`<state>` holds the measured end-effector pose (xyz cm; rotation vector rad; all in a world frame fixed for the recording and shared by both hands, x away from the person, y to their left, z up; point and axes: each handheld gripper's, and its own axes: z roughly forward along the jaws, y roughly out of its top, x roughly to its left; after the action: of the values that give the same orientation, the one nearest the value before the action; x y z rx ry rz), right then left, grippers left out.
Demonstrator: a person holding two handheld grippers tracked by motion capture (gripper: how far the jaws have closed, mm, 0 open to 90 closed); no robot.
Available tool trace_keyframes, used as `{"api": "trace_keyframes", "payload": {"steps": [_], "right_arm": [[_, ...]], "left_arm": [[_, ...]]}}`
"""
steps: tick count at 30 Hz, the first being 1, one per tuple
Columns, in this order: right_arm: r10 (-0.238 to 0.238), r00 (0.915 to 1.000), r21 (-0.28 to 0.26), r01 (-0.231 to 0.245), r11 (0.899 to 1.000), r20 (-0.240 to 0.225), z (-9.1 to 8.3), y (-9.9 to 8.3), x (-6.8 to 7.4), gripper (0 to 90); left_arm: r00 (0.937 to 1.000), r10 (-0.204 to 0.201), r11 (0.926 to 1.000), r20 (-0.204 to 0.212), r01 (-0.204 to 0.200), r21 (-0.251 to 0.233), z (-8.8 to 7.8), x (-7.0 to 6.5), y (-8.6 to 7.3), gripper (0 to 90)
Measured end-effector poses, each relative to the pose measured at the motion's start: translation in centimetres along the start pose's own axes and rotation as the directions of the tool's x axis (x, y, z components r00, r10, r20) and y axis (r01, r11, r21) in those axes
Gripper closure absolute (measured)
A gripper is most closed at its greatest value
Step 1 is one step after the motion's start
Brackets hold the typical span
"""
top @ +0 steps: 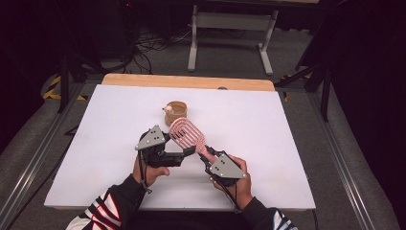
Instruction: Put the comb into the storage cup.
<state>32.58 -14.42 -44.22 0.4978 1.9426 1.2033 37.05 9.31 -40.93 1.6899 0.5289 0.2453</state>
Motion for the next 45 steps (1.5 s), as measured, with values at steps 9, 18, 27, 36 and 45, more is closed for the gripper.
{"api": "trace_keyframes", "payload": {"steps": [9, 18, 27, 36, 45], "right_arm": [[-0.003, 0.9999, 0.02, 0.002, 1.0, 0.01, 0.3, -0.2, 0.2, 69.9], [-0.026, 0.999, 0.049, 0.024, 0.998, 0.037, 0.4, -0.1, 0.5, 69.8], [0.004, 0.9998, 0.033, -0.005, 0.999, 0.02, 0.1, 0.0, 0.2, 69.4], [0.02, 0.9995, 0.024, -0.019, 1.0, -0.023, -0.2, 0.0, 0.4, 68.0], [0.053, 0.9962, -0.013, -0.054, 0.998, -0.069, -1.0, 0.0, 0.1, 51.4]], "left_arm": [[0.9993, -0.037, 0.9987, -0.01, 0.037, -0.035, 0.0, 0.3, -0.1, 50.7], [0.9996, -0.012, 0.9984, 0.025, 0.013, -0.056, -0.1, -0.2, 0.2, 59.5], [0.9981, 0.03, 0.9972, 0.054, -0.026, -0.069, -0.1, -0.8, 1.0, 62.3], [0.9992, 0.037, 0.9964, 0.015, -0.036, -0.077, -1.0, -0.4, 1.2, 63.3], [0.9984, 0.049, 0.995, -0.029, -0.052, -0.086, -2.4, 0.5, 1.2, 63.4]]}}
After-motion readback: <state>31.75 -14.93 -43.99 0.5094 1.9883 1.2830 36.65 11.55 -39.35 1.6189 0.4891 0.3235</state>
